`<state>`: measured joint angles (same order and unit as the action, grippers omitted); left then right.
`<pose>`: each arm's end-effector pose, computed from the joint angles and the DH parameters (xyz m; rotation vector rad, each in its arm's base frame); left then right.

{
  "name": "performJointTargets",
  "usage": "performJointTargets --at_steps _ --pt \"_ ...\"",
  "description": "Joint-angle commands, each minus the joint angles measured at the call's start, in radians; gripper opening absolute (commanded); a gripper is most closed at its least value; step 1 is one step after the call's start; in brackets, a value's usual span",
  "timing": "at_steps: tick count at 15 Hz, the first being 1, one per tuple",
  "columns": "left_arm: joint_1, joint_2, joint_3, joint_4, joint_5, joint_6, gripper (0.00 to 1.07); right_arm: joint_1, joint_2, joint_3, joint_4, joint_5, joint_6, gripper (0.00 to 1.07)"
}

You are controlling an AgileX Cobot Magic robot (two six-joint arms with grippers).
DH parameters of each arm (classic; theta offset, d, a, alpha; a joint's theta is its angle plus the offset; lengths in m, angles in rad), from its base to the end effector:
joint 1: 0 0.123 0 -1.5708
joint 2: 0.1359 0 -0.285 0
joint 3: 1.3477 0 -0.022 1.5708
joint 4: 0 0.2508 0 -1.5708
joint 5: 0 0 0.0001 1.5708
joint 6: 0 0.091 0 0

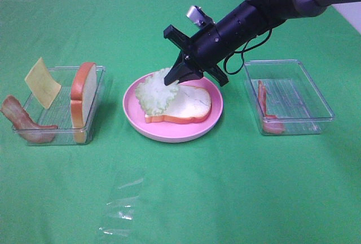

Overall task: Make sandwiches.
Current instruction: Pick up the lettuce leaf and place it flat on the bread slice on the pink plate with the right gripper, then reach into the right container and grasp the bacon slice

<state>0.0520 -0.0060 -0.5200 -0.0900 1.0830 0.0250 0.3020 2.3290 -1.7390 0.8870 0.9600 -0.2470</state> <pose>-0.0089 -0.0077 0.2812 -0.0208 2.0377 -0.0592 0.4368 0.1966 0.1335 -0.0804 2.8507 1.1207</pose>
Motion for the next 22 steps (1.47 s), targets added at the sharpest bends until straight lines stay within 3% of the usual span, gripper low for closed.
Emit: performJointTargets --at_steps 1,6,9,11,12,18,22 --pt "-0.001 -0.016 0.003 -0.001 -0.005 -0.002 0.98 -0.018 -0.014 0.002 -0.062 -0.002 0.035 0.0" --pt "-0.001 -0.016 0.003 -0.001 -0.005 -0.002 0.98 -0.018 -0.022 0.002 -0.126 0.004 0.055 0.0" --pt "-0.001 -0.016 0.003 -0.001 -0.005 -0.002 0.98 -0.018 -0.056 0.002 -0.172 -0.001 0.055 0.4" --pt "-0.001 -0.016 0.003 -0.001 -0.005 -0.002 0.98 -0.018 -0.089 0.002 -0.253 0.009 0.085 0.86" --pt "-0.001 -0.016 0.003 -0.001 -0.005 -0.002 0.98 -0.018 -0.106 0.002 -0.291 0.033 0.085 0.99" --pt "-0.001 -0.016 0.003 -0.001 -0.005 -0.002 0.98 -0.018 -0.294 0.002 -0.469 0.05 0.158 0.99" --pt "-0.001 -0.016 0.003 -0.001 -0.005 -0.002 0.98 -0.018 -0.352 0.002 -0.762 0.236 0.383 0.99"
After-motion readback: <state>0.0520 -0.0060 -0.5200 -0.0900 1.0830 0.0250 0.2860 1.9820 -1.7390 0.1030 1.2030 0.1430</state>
